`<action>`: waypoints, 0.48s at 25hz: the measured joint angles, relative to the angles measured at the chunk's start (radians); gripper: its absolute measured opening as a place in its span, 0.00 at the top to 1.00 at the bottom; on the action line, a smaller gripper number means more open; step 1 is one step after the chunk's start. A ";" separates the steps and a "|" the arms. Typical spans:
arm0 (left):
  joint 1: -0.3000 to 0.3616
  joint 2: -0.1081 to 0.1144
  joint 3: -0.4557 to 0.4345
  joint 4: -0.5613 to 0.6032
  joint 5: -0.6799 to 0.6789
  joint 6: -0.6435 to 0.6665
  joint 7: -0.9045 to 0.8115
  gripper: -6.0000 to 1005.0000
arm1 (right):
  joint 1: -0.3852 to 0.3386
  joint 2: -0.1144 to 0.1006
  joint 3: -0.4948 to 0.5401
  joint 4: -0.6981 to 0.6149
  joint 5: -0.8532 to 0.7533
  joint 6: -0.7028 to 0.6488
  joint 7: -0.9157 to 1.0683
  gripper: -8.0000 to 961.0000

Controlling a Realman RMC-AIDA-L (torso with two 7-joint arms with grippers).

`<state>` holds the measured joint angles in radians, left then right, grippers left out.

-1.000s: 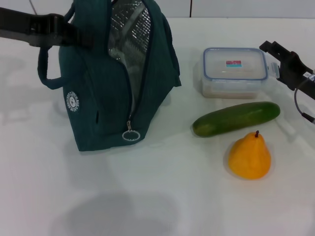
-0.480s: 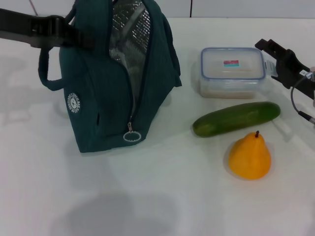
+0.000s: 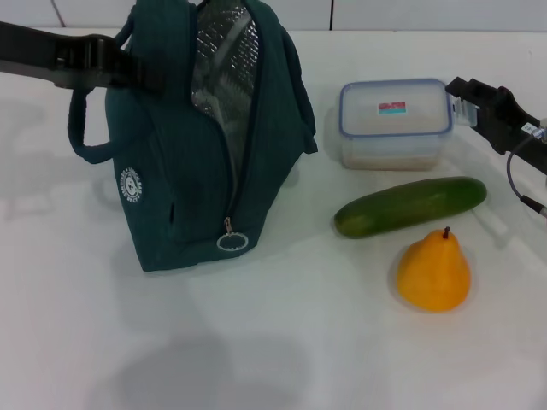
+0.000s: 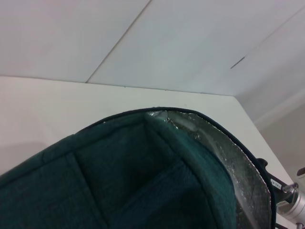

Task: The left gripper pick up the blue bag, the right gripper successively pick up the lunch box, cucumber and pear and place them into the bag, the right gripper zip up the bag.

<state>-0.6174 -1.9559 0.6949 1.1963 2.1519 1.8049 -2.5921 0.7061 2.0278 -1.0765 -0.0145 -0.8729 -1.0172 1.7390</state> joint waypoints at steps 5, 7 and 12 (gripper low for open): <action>0.001 0.001 0.000 0.000 -0.001 0.001 0.005 0.95 | 0.000 0.000 -0.011 -0.001 -0.001 -0.001 -0.010 0.58; 0.001 0.001 0.000 0.000 -0.002 0.002 0.008 0.95 | 0.002 0.000 -0.011 -0.001 -0.001 -0.001 -0.015 0.74; 0.001 0.002 0.000 0.000 -0.004 0.004 0.014 0.95 | 0.004 0.000 -0.011 -0.001 -0.002 -0.002 -0.026 0.88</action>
<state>-0.6166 -1.9542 0.6948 1.1964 2.1479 1.8088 -2.5785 0.7097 2.0278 -1.0876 -0.0155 -0.8744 -1.0189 1.7128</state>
